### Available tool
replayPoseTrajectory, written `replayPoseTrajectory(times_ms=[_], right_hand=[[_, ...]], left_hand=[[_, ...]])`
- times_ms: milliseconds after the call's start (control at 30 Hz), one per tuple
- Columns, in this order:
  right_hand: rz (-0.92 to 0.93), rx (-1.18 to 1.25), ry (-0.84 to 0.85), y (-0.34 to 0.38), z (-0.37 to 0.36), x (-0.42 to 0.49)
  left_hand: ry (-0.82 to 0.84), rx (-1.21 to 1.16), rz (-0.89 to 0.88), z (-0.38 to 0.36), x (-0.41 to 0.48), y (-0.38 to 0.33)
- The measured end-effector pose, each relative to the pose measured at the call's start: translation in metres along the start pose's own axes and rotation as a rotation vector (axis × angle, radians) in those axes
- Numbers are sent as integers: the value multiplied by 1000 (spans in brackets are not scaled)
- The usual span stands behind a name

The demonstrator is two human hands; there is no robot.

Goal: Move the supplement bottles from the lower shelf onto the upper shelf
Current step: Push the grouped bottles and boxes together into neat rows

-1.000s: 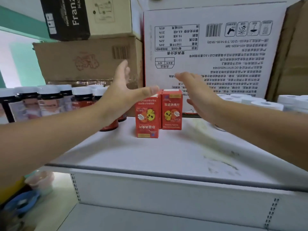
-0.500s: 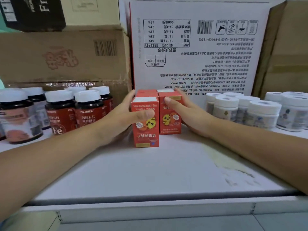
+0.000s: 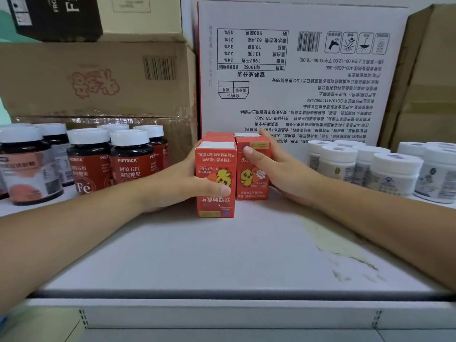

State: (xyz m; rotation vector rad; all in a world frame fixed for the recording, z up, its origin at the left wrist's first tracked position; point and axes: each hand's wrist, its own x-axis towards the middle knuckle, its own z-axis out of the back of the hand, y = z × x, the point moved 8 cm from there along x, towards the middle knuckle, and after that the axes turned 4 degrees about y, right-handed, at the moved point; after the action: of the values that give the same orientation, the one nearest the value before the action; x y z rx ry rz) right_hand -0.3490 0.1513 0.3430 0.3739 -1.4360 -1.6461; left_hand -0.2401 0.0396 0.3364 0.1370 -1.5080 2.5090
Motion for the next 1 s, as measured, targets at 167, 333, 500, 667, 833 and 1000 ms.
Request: replayPoseTrajectory(times_ms=[167,333,500,667,833,1000], right_hand=[[23,-67,8,3,1,-2],[32,-151,26,3,-2,-1],[22,-175,60,2,-3,0],[22,-208,78,2,-4,-2],[6,-187,46,-2,-1,0],[-10,-126,34,-2,-3,0]], left_hand=[[-8,34,8,1,1,2],[3,60,29,0,1,1],[-11,80,36,0,0,1],[-27,94,48,-1,4,3],[-13,89,58,-2,5,5],[-15,104,77,-3,3,4]])
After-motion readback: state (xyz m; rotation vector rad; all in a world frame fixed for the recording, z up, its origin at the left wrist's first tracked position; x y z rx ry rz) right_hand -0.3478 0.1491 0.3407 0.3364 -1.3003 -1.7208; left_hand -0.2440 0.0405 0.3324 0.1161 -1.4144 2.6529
